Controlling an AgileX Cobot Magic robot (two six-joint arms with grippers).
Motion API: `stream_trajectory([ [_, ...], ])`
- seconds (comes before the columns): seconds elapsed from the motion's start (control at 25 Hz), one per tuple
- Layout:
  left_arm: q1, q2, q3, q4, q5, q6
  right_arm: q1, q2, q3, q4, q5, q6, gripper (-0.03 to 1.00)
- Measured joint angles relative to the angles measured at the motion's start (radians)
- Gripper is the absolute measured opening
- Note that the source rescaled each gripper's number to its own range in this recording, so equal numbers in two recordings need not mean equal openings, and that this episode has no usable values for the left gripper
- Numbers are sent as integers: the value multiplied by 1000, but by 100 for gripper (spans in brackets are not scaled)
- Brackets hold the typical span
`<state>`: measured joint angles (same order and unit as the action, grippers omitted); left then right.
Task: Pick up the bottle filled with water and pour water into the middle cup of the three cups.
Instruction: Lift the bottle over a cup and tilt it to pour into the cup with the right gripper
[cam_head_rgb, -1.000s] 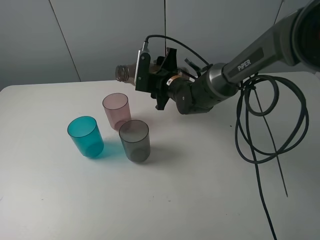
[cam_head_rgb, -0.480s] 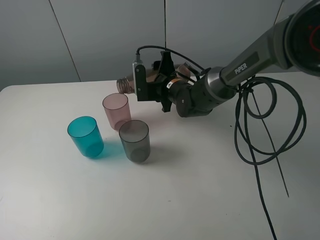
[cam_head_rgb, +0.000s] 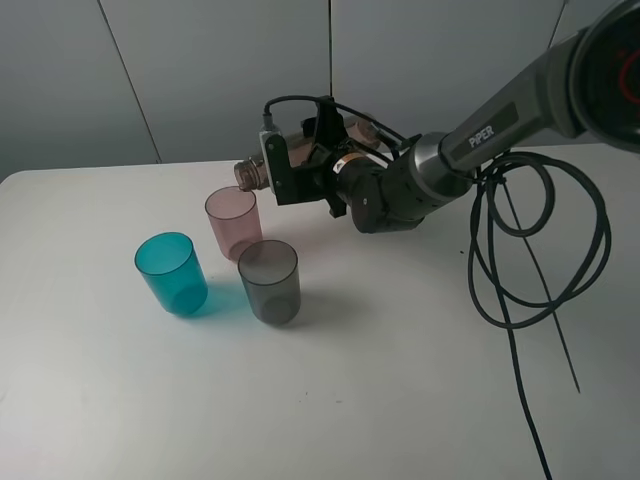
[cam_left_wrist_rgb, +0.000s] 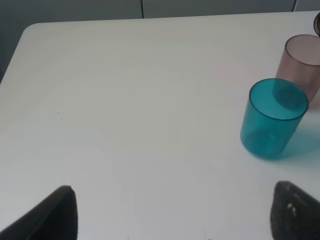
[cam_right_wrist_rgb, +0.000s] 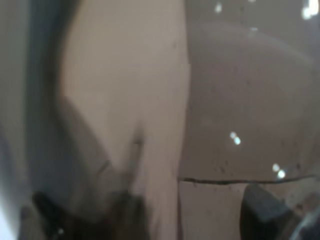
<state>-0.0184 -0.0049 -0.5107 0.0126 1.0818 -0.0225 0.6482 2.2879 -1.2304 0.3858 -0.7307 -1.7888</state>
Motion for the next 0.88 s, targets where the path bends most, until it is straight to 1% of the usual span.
stream_trajectory([
  [0.48, 0, 0, 0, 0, 0, 0, 0, 0, 0, 0, -4, -62, 0],
  [0.88, 0, 0, 0, 0, 0, 0, 0, 0, 0, 0, -34, -91, 0],
])
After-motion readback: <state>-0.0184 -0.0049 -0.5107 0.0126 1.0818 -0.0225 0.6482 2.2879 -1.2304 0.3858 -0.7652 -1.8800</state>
